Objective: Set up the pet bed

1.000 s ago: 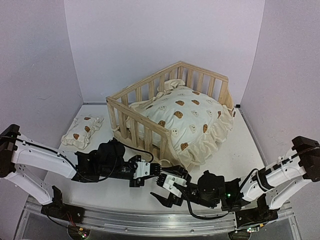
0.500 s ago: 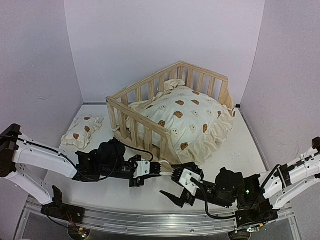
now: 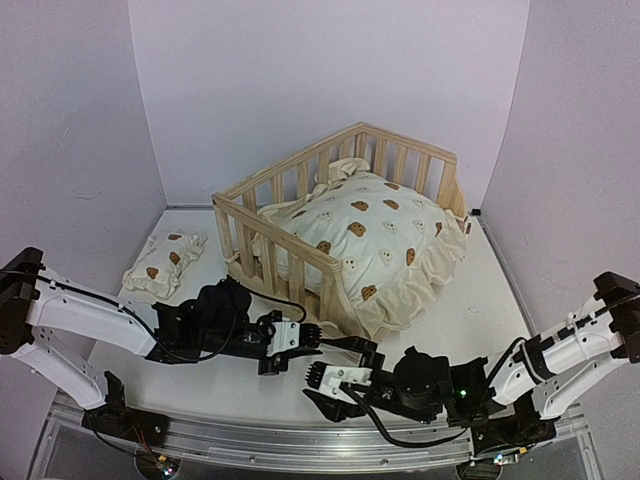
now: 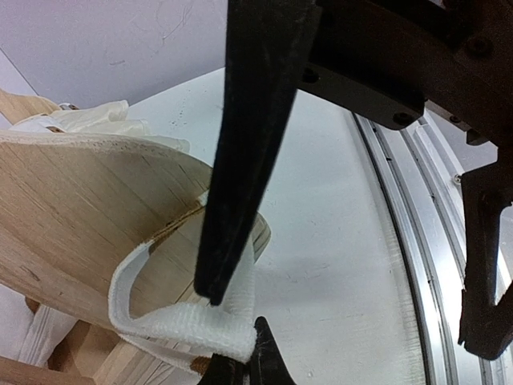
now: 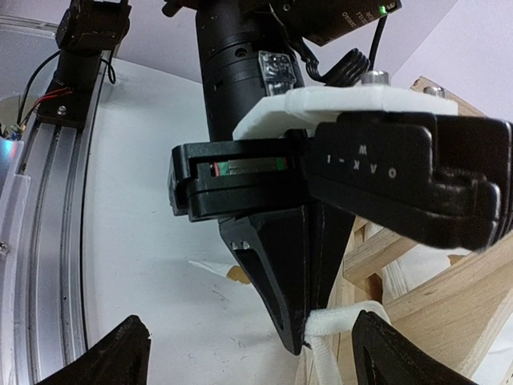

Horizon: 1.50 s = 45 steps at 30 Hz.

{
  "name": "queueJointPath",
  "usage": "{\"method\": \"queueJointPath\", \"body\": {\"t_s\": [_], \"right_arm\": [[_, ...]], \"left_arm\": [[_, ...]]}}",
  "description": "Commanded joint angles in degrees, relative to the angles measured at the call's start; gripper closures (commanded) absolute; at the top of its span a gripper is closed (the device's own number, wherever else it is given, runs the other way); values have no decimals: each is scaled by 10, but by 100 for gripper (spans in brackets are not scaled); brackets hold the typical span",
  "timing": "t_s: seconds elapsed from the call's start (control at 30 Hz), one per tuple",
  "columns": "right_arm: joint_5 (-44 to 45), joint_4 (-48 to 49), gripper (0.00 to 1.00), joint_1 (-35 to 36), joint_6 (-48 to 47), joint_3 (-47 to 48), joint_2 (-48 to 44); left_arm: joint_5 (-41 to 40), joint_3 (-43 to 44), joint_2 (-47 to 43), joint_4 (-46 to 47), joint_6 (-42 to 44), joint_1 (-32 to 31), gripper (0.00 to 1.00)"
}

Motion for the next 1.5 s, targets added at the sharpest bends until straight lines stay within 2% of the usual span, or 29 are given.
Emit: {"method": "queueJointPath", "body": {"t_s": [0.0,0.13,0.27,0.53,0.63,0.77,0.83,0.97,1.0,1.07,1.17,1.3,1.47], "right_arm": [[16,51,11,-6,-28,40,20],[8,55,11,-23,-28,49,39],[38,53,11,-25,-18,62,68],[75,-18,18,-19,83,56,78],[61,-86,25,-18,133,79,84],[-3,-140,31,-21,193,93,88],[-28,-176,39,-23,220,103,85],[-19,-195,48,-23,248,89,36],[-5,-209,44,-23,252,89,20],[17,-235,30,-23,253,89,-11],[9,-267,21,-23,237,83,-65],[-58,-295,16,-23,192,59,-118],[-75,-306,16,-13,114,17,-152]], "left_arm": [[36,-5,-12,15,-4,-3,100],[37,-5,-16,15,-4,-3,100],[33,-6,-20,15,-2,-3,100],[20,-8,-30,16,4,-1,100],[20,-6,-28,17,6,-1,100],[22,-2,-23,17,7,-1,100],[21,0,-20,17,7,0,100],[16,4,-11,17,3,0,100],[14,5,-8,17,1,0,100],[10,6,-3,17,-2,0,100],[7,6,2,17,-4,2,100],[9,6,-1,17,-5,3,100],[12,9,-1,16,-6,9,100]]}}
